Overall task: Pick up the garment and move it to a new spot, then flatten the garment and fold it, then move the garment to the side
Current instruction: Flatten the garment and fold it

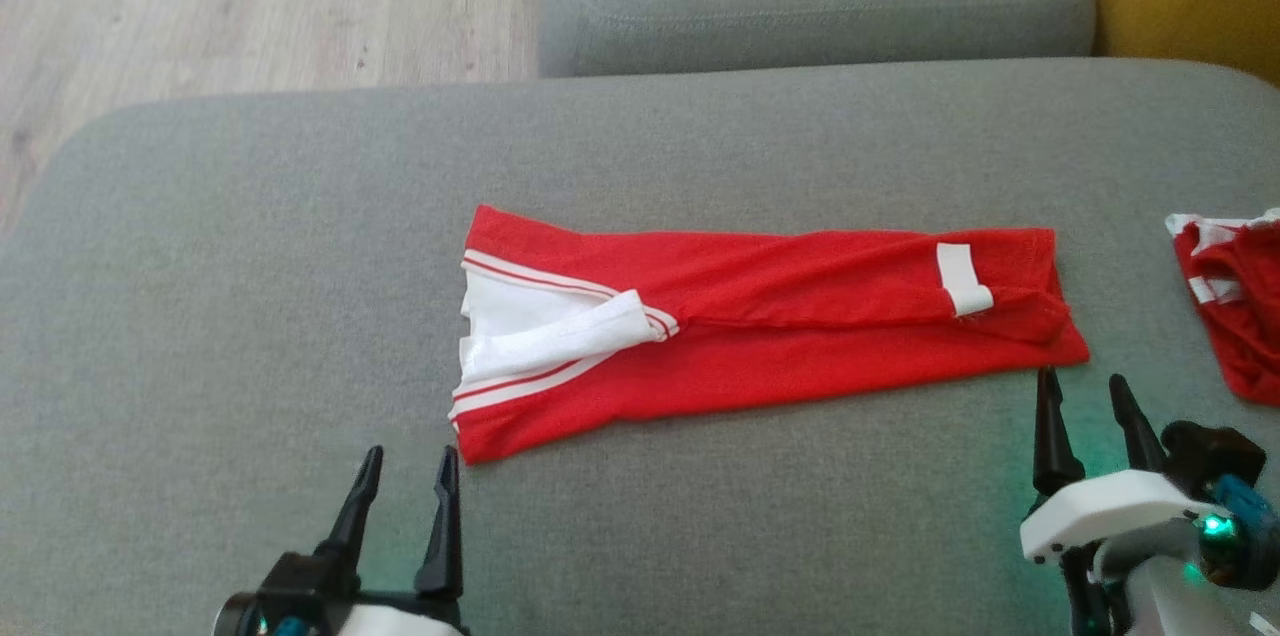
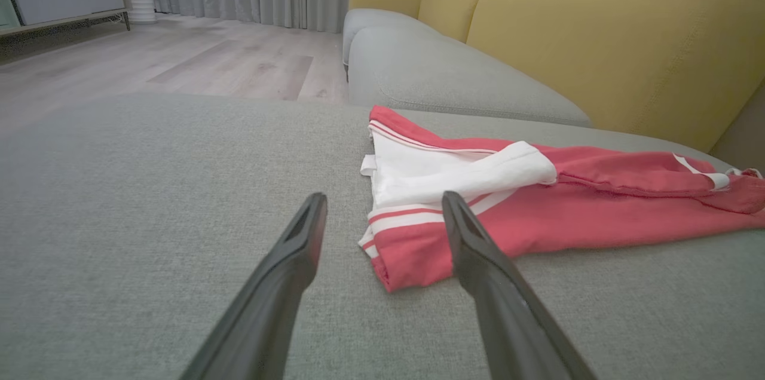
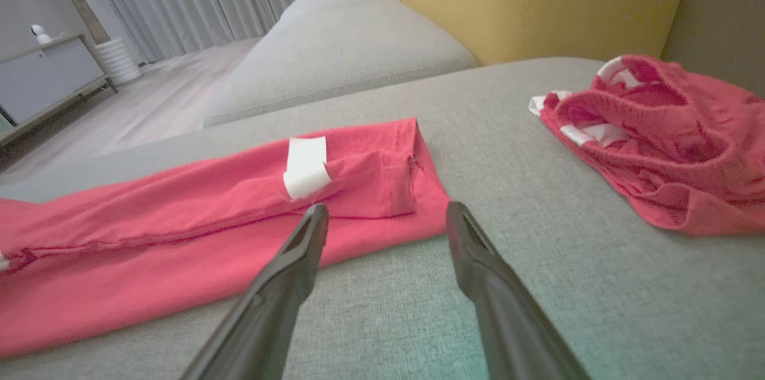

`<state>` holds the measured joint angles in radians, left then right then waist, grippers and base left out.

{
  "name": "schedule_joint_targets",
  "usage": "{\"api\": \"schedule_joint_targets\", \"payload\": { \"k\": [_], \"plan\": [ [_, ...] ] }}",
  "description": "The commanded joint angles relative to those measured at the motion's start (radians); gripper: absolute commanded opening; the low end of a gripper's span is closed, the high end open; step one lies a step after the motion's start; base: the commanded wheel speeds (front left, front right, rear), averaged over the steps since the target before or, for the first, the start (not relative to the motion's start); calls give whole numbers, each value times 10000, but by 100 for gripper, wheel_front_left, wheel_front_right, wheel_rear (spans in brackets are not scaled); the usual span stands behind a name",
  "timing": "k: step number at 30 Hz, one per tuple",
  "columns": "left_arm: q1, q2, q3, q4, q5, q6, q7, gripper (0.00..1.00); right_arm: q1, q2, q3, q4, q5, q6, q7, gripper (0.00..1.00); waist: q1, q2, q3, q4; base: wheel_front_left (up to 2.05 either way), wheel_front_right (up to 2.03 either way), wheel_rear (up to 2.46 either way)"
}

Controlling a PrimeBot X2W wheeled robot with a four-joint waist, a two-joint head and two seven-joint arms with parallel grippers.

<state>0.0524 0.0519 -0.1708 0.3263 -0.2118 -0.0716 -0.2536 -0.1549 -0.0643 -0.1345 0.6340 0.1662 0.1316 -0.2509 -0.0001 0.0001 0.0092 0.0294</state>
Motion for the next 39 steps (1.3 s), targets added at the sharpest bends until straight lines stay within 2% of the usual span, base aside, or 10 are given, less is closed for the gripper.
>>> {"api": "schedule_joint_targets", "payload": {
  "k": [1, 6, 13, 22, 23, 24, 25, 31, 35, 39],
  "plan": [
    [-396, -14, 113, -312, -68, -35, -82, 100, -640, -116, 275, -65, 1, -9, -108, 100, 1, -1, 210, 75, 0, 0, 0],
    [-719, -14, -181, -345, -136, -5, -82, 100, -1625, -438, 204, 589, 18, -9, -108, 100, 1, -1, 779, 256, 0, 0, 0],
    [-1260, -15, -514, -244, -297, 78, -82, 100, -3389, -1056, -349, 2454, -305, -9, -18, 100, 1, -1, 1670, 755, 0, 0, 0],
    [-1362, -16, -549, -131, -254, 102, -82, 100, -3468, -1038, -1315, 4938, -493, -9, 138, 100, 1, -1, 1705, 956, 0, 0, 0],
    [-1341, -16, -525, -125, -255, 108, -82, 100, -3411, -915, -1344, 5124, -399, -9, 146, 88, 1, -1, 1649, 920, 0, 0, 0],
    [-1323, -16, -501, -122, -254, 118, -82, 100, -3370, -778, -1295, 5280, -273, -9, 178, 9, 1, -1, 1602, 873, 0, 0, 0],
    [-1316, -16, -482, -131, -254, 123, -82, 100, -3327, -732, -1255, 5392, -163, -9, 178, 0, 1, -1, 1565, 824, 0, 0, 0],
    [-1294, -16, -436, -129, -265, 133, -82, 100, -3356, -1123, -1226, 4746, 295, -9, -82, 0, 1, -1, 1289, 551, 0, 0, 0],
    [-1251, -16, -484, -63, -310, 104, -82, 100, -3338, -1180, -1189, 3157, 715, -9, -103, 0, 1, -1, 1077, 558, 0, 0, 0],
    [-1042, -16, -607, -54, -441, 104, -82, 100, -3095, -954, -323, 1396, 1372, -9, -106, 0, 1, -1, 908, 727, 0, 0, 0]
  ]
}}
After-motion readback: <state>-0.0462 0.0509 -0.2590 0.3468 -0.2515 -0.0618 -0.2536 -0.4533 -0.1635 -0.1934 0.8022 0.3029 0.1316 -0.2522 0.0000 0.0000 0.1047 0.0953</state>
